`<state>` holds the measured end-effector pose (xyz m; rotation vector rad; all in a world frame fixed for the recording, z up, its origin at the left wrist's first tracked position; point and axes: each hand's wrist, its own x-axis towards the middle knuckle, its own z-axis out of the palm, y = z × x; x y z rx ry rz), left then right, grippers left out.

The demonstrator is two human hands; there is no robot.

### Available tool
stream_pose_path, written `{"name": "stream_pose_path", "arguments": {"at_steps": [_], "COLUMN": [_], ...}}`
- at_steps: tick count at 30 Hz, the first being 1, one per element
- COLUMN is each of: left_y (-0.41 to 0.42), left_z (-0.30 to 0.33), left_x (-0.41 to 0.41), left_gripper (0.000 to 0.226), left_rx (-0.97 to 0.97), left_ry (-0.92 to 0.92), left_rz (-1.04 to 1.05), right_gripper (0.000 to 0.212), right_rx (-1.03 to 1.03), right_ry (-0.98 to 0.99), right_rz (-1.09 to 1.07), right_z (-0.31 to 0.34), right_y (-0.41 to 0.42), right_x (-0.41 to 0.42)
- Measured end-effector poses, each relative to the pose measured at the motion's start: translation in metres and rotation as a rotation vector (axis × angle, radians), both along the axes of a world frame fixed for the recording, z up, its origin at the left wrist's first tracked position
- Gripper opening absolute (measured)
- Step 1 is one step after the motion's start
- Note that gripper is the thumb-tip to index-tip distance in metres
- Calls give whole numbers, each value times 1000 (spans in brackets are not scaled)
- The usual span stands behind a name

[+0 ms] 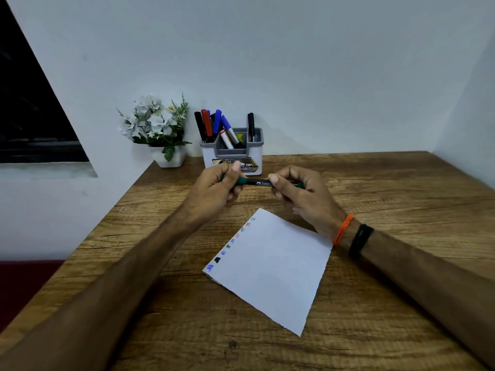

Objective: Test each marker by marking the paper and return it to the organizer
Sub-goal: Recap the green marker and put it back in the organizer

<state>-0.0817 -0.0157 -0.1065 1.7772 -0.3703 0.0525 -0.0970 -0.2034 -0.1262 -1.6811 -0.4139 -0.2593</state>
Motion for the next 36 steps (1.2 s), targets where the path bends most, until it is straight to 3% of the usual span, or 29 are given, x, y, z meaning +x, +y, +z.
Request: {"name": "stream_pose_path", "arguments": {"at_steps": [9,16,20,26,36], "left_y": [-1,17,15,3,1], "left_z": [-2,15,20,23,21], "left_x": [0,2,-3,-12,-11], "left_gripper": [32,18,34,65,68], "left_rx": [91,-6,-243,-216,-153], "left_ry": [-64,-74,-66,-91,-116], "left_rz": [47,-15,76,69,47], "right_gripper": [18,4,32,100,103], "right_rx": [-7,6,-134,-438,-465], "right_ry": [3,14,-50,-356,-406], "right_rz": [43,43,-38,-35,7], "right_z": [1,13,11,23,27], "right_y": [1,3,6,13,13], "right_x": [0,-1,-3,-13,-16]}}
